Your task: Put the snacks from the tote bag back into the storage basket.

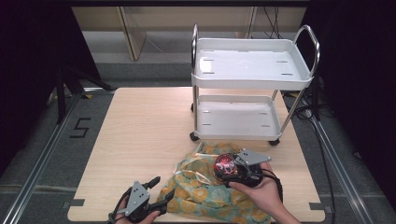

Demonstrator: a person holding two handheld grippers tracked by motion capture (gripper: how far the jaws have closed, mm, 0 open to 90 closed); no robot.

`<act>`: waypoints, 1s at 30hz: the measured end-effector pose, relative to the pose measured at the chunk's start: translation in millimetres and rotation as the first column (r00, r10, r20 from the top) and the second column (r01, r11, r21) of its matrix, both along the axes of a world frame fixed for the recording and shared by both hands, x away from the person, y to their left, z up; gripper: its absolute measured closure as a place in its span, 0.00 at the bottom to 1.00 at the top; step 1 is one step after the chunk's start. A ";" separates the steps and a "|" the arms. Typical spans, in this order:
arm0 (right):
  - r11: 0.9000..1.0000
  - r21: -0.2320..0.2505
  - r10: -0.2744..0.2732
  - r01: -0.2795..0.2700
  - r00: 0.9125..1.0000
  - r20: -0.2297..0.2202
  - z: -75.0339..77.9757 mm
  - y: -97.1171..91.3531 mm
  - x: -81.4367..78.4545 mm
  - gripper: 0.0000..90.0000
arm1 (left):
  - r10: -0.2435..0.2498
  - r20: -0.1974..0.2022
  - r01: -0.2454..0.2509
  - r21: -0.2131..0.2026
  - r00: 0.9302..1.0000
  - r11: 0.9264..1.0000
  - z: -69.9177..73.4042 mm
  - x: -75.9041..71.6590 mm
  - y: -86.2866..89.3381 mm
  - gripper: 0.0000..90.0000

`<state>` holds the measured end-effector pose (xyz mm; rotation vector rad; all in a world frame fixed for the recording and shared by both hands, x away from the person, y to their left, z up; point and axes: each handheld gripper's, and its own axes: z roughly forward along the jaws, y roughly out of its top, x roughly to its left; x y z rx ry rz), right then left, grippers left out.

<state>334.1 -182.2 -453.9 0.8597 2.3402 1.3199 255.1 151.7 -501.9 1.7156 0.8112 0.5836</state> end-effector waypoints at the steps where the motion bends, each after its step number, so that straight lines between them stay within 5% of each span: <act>1: 1.000 0.001 -0.011 0.011 1.000 0.013 1.2 0.8 -0.3 0.30 | 0.000 -0.001 0.000 0.001 1.000 1.000 0.0 0.0 -0.1 0.36; 30: 0.998 -0.006 -0.059 0.059 0.998 0.009 12.6 3.2 6.0 0.30 | -0.003 0.001 0.003 0.001 1.000 1.000 -0.3 0.4 0.1 0.36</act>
